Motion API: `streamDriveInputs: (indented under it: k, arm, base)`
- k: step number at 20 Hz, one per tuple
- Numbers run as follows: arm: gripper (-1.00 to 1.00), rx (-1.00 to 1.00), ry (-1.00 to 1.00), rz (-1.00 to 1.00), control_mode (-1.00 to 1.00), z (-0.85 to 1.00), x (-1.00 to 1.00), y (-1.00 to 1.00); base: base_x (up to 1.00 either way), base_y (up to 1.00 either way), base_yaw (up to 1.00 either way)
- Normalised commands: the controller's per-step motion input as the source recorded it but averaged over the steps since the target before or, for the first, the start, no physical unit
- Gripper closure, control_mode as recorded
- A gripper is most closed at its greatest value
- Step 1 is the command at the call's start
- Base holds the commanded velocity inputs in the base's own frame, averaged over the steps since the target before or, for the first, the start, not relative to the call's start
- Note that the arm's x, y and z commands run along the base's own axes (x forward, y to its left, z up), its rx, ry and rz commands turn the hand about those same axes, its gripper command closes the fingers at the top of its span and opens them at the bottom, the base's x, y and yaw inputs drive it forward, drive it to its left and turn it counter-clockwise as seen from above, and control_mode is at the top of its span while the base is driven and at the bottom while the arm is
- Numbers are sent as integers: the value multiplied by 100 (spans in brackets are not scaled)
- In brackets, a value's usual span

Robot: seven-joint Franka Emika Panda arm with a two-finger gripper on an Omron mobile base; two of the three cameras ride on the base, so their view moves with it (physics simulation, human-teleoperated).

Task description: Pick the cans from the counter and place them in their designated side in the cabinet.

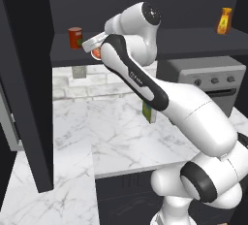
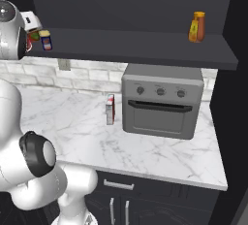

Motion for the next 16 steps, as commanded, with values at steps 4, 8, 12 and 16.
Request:
streamDriveInputs:
  k: [4, 8, 12, 16]
  arm:
    - [100, 0, 0, 0, -100, -1, 16, 4]
    - [100, 0, 0, 0, -100, -1, 20, 4]
    - [100, 0, 1, 0, -100, -4, 19, 5]
    - [100, -1, 2, 0, -100, -8, 17, 6]
  base:
    - [0, 0, 0]
    - [0, 0, 0]
    - [0, 0, 0]
    - [0, 0, 0]
